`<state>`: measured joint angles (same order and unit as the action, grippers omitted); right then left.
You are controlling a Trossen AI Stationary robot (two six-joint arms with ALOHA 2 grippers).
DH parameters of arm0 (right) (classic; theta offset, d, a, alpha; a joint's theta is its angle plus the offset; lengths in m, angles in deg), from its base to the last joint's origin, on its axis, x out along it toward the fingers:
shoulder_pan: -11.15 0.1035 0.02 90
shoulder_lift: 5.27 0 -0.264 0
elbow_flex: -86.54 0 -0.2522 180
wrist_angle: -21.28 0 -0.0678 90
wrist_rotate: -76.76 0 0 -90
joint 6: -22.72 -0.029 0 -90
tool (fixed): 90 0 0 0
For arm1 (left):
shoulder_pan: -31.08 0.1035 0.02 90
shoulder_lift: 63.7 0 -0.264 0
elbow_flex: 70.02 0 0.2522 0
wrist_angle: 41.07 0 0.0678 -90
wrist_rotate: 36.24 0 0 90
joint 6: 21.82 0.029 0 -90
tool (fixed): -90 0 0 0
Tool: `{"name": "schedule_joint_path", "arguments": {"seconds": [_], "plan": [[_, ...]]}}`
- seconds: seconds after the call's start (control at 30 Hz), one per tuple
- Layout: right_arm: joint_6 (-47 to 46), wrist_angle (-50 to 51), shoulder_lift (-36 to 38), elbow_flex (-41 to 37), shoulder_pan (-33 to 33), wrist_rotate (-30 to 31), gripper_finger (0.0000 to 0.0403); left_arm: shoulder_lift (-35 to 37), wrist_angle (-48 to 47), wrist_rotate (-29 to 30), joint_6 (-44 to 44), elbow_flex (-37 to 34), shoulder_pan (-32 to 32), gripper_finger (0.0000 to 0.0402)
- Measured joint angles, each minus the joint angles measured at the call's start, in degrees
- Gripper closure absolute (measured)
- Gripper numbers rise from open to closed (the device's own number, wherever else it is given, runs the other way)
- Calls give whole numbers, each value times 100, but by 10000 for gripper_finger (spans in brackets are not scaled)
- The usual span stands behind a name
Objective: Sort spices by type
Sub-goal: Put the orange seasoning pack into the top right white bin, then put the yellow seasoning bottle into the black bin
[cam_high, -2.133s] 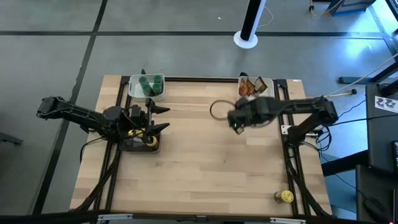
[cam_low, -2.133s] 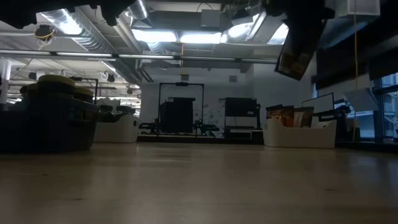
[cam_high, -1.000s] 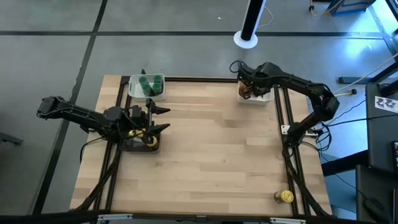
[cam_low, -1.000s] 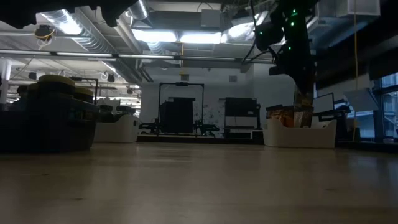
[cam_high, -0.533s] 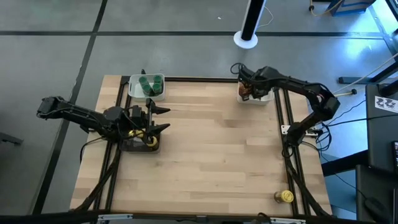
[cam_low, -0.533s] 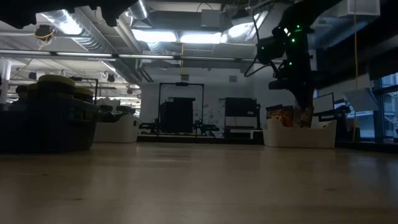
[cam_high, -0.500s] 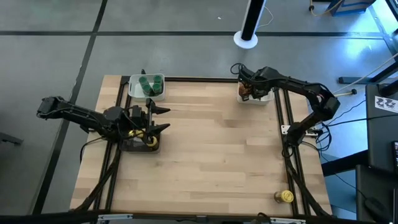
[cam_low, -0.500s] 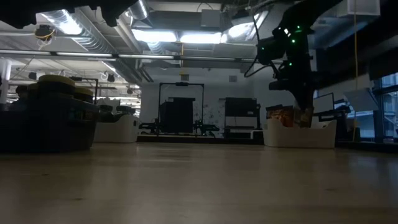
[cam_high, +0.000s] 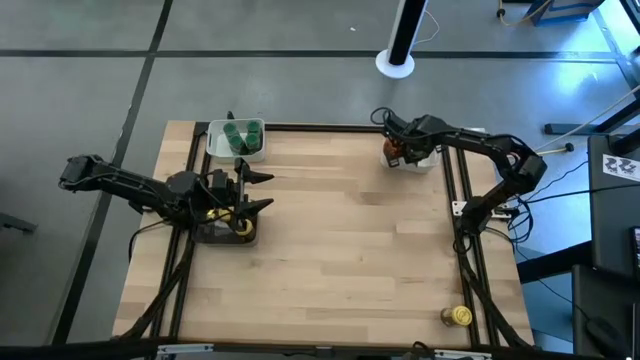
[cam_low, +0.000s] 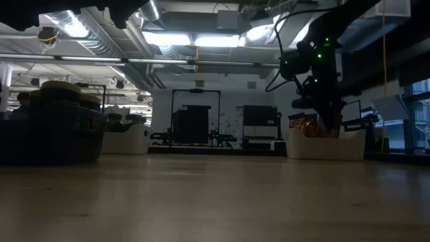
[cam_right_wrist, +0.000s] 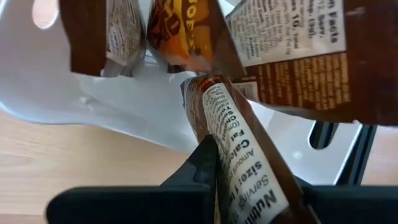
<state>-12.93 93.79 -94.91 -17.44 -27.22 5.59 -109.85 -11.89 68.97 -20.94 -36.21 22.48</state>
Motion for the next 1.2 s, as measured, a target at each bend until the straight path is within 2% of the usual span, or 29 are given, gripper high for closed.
{"name": "schedule_joint_path", "arguments": {"seconds": [0.37, 0.7, 0.93, 1.2], "plan": [[5, -181, 0, -168, 9, 13, 365, 0, 0, 0, 0, 0, 1, 114], [77, -54, 0, -127, 9, 573, 256, 0, 0, 0, 1, 0, 1, 114], [297, 869, 167, 662, 184, 717, 213, 0, 0, 0, 0, 0, 2, 114], [274, 1809, 374, 1831, 1072, 469, 209, -2, 0, 0, 0, 0, 0, 114]]}}
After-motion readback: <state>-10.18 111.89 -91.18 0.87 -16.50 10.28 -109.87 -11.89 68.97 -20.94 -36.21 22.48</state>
